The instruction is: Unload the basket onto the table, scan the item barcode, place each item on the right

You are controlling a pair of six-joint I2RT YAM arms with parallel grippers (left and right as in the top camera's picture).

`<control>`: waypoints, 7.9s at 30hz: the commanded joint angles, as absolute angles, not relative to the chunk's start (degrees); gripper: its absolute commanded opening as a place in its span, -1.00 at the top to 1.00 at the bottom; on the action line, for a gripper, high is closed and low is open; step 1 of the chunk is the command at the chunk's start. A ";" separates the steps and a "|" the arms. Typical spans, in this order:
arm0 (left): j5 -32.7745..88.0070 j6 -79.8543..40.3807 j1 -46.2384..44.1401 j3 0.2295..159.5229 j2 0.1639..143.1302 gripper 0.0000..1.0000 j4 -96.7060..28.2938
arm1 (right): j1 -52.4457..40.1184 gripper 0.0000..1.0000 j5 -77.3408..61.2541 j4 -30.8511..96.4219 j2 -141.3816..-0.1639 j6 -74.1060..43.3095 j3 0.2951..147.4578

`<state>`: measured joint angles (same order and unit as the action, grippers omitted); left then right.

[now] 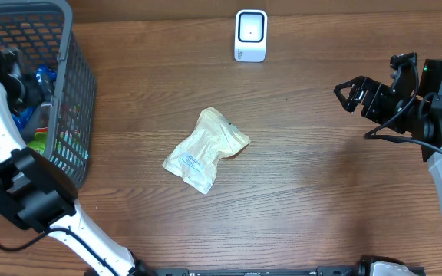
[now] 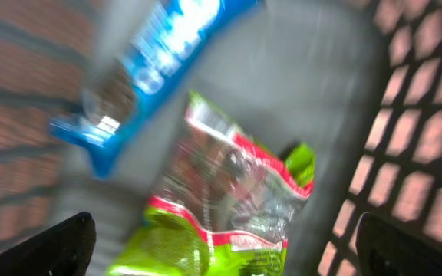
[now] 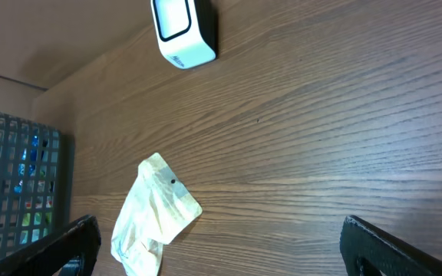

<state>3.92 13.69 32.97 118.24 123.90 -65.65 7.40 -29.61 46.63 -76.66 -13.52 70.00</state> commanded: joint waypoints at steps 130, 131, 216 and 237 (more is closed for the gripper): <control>-0.60 12.86 31.31 147.63 145.16 -0.82 -69.82 | 7.07 -1.00 -31.00 46.24 -76.64 -13.56 71.70; -0.58 12.86 31.29 147.63 146.39 -0.87 -68.86 | 7.07 -1.00 -31.00 46.24 -76.64 -13.56 71.70; 2.63 25.41 33.08 155.35 156.83 0.31 -55.88 | 7.07 -1.00 -31.64 48.51 -76.64 -13.76 71.70; 2.59 22.79 33.69 153.80 172.59 -0.37 -52.51 | 7.07 -1.00 -31.64 50.98 -76.64 -13.76 71.68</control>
<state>1.74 25.02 32.88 155.50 155.28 -52.49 7.40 -31.14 50.81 -76.69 -13.52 70.02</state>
